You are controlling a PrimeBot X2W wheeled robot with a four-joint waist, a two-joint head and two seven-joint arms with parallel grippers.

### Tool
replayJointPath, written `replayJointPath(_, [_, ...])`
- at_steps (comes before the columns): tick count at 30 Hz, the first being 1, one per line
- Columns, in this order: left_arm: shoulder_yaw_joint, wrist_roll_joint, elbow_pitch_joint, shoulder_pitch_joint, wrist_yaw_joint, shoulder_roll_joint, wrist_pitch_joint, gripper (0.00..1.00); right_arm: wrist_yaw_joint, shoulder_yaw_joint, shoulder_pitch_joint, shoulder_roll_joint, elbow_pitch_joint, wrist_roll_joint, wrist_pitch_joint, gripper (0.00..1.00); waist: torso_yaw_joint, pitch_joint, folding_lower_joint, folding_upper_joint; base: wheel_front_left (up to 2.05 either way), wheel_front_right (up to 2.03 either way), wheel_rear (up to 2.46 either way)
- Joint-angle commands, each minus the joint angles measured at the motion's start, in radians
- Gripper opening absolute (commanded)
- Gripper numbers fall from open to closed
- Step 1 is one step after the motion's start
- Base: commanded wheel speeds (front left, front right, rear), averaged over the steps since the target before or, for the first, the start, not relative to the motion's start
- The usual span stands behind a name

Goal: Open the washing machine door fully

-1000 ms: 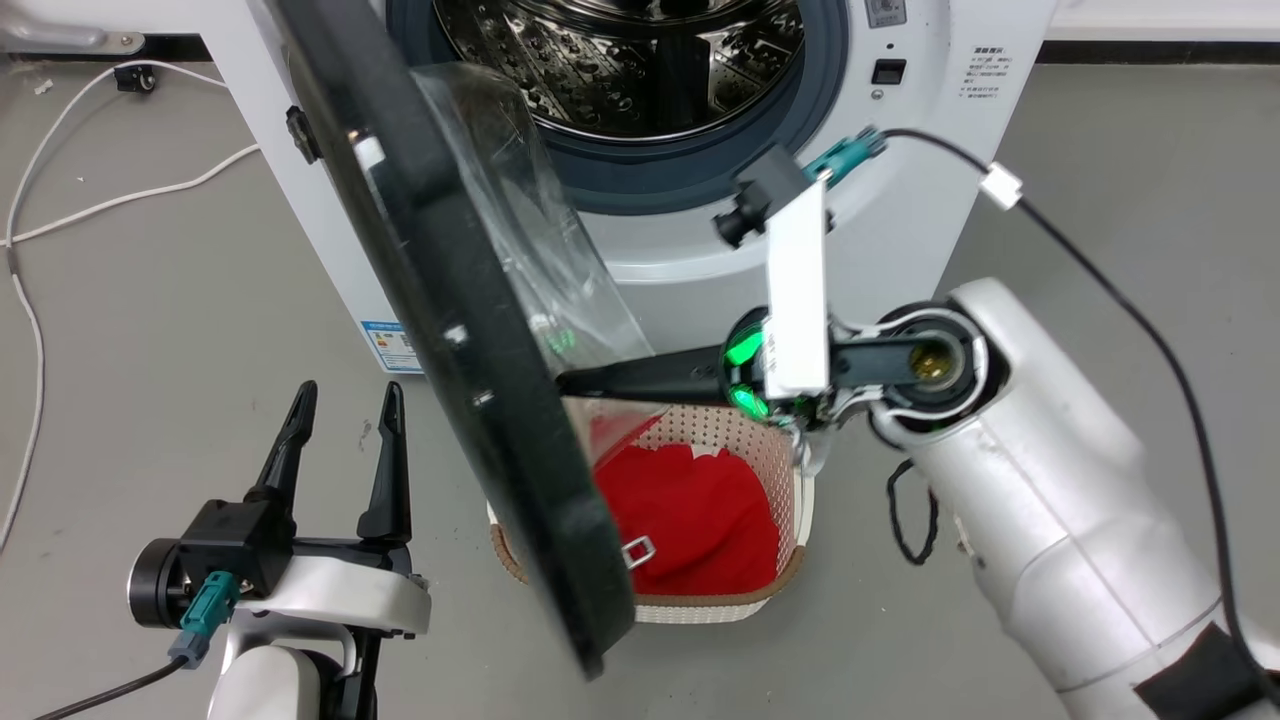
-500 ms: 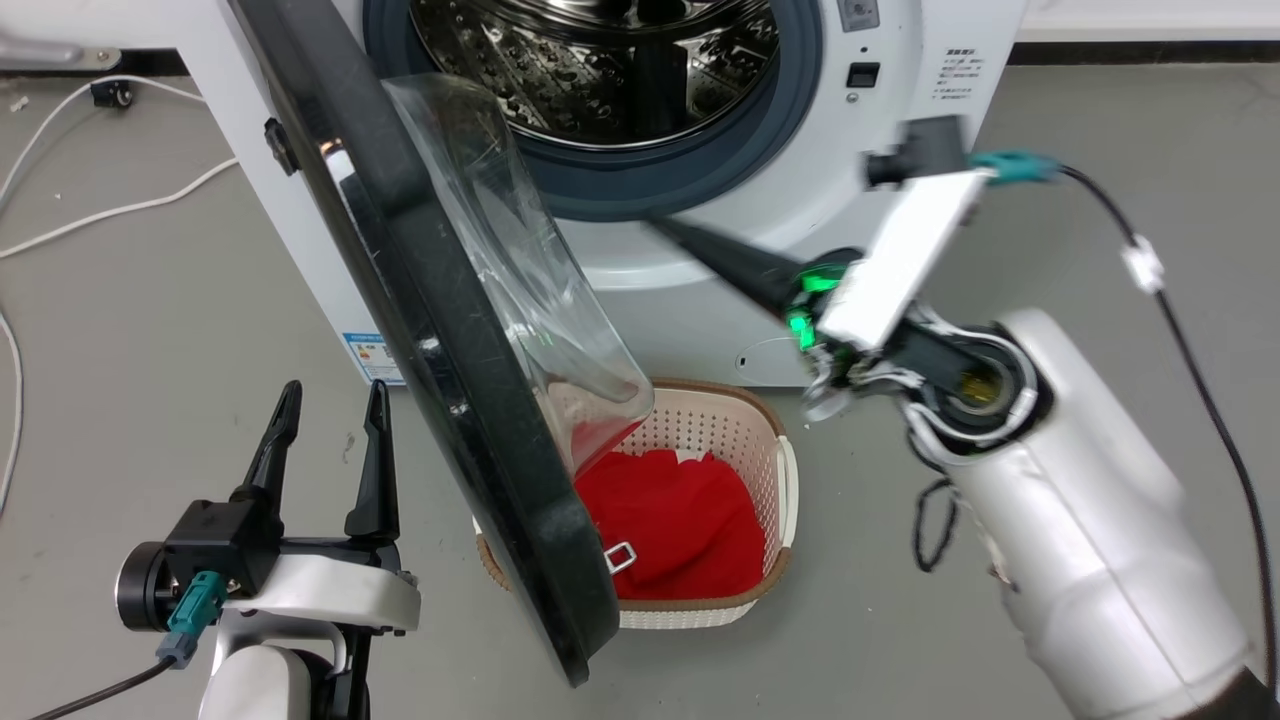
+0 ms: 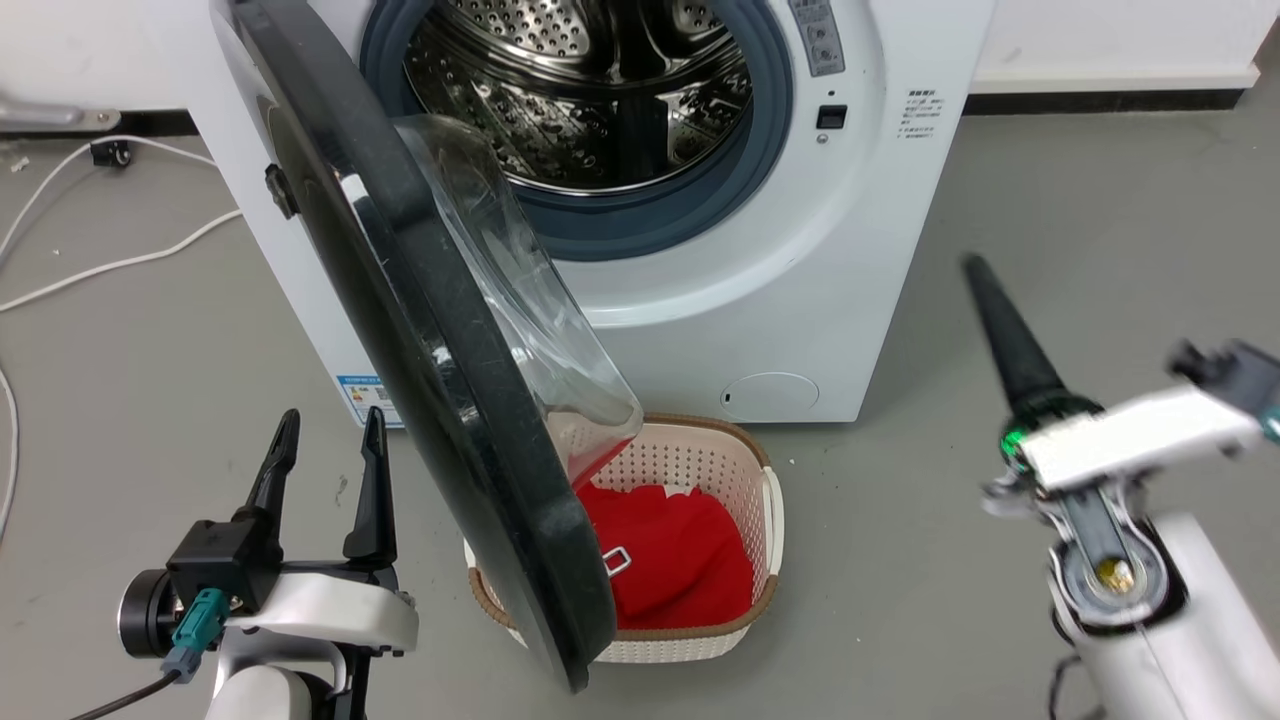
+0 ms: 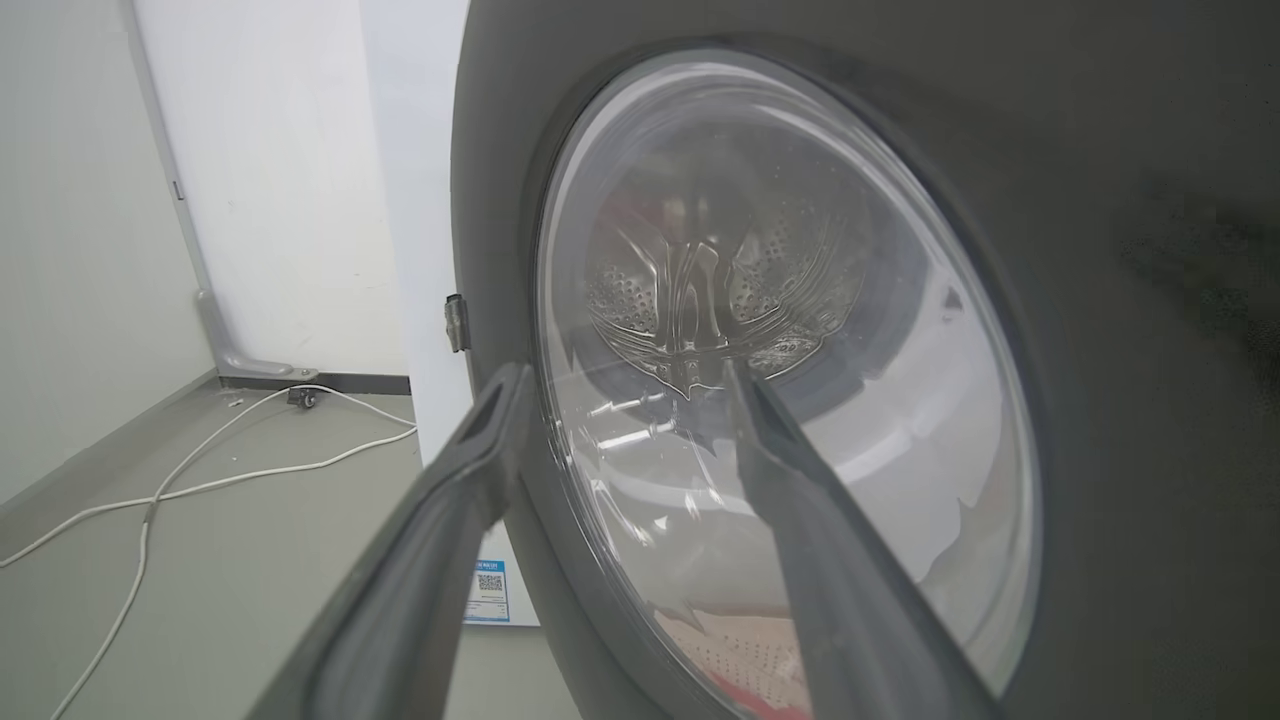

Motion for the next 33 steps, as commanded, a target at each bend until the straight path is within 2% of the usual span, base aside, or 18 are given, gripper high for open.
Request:
replayJointPath(1, [0.002, 0.001, 0.000, 0.013, 0.000, 0.000, -0.003, 1.00, 0.000, -0.017, 0.034, -0.005, -0.006, -0.041, -0.045, 1.00, -0.001, -0.005, 0.0001, 0.0000, 0.00, 0.00, 0.00])
replayJointPath(4, [0.005, 0.000, -0.002, 0.020, 0.000, -0.001, -0.003, 1.00, 0.000, -0.050, 0.100, -0.012, -0.001, -0.193, -0.140, 1.00, -0.005, -0.012, 0.0001, 0.0000, 0.00, 0.00, 0.00])
replayJointPath(6, [0.004, 0.000, -0.002, 0.021, 0.000, -0.002, -0.003, 1.00, 0.000, -0.088, 0.133, 0.007, 0.004, -0.279, -0.173, 1.00, -0.006, -0.017, 0.0001, 0.0000, 0.00, 0.00, 0.00])
replayJointPath(10, [0.007, -0.001, -0.002, 0.030, 0.000, -0.002, -0.003, 1.00, 0.000, -0.191, 0.189, 0.039, -0.019, -0.566, -0.207, 1.00, -0.011, -0.022, 0.0001, 0.0000, 0.00, 0.00, 0.00])
replayJointPath(14, [0.008, 0.001, 0.000, 0.034, 0.000, -0.002, -0.002, 1.00, 0.000, -0.300, 0.234, 0.089, -0.114, -0.898, -0.214, 1.00, -0.013, -0.024, 0.0001, 0.0000, 0.00, 0.00, 0.00])
replayJointPath(19, [0.010, 0.003, -0.002, 0.031, 0.000, -0.001, -0.003, 1.00, 0.000, -0.335, 0.289, 0.132, -0.267, -1.201, -0.214, 1.00, -0.013, -0.026, 0.0001, 0.0000, 0.00, 0.00, 0.00])
replayJointPath(22, [0.012, 0.006, -0.005, 0.031, 0.000, 0.002, -0.003, 1.00, 0.000, -0.334, 0.325, 0.141, -0.331, -1.311, -0.208, 1.00, -0.012, -0.029, 0.0001, 0.0000, 0.00, 0.00, 0.00])
replayJointPath(24, [0.013, 0.006, -0.007, 0.034, 0.000, 0.003, -0.002, 1.00, 0.000, -0.325, 0.349, 0.142, -0.356, -1.343, -0.203, 1.00, -0.013, -0.030, 0.0001, 0.0000, 0.00, 0.00, 0.00])
replayJointPath(28, [0.014, 0.008, -0.009, 0.037, 0.000, 0.004, -0.002, 1.00, 0.000, -0.315, 0.385, 0.141, -0.357, -1.351, -0.199, 1.00, -0.013, -0.032, 0.0001, 0.0000, 0.00, 0.00, 0.00])
replayJointPath(33, [0.013, 0.010, -0.010, 0.037, 0.000, 0.004, -0.003, 1.00, 0.000, -0.315, 0.419, 0.141, -0.301, -1.310, -0.202, 1.00, -0.016, -0.033, 0.0001, 0.0000, 0.00, 0.00, 0.00])
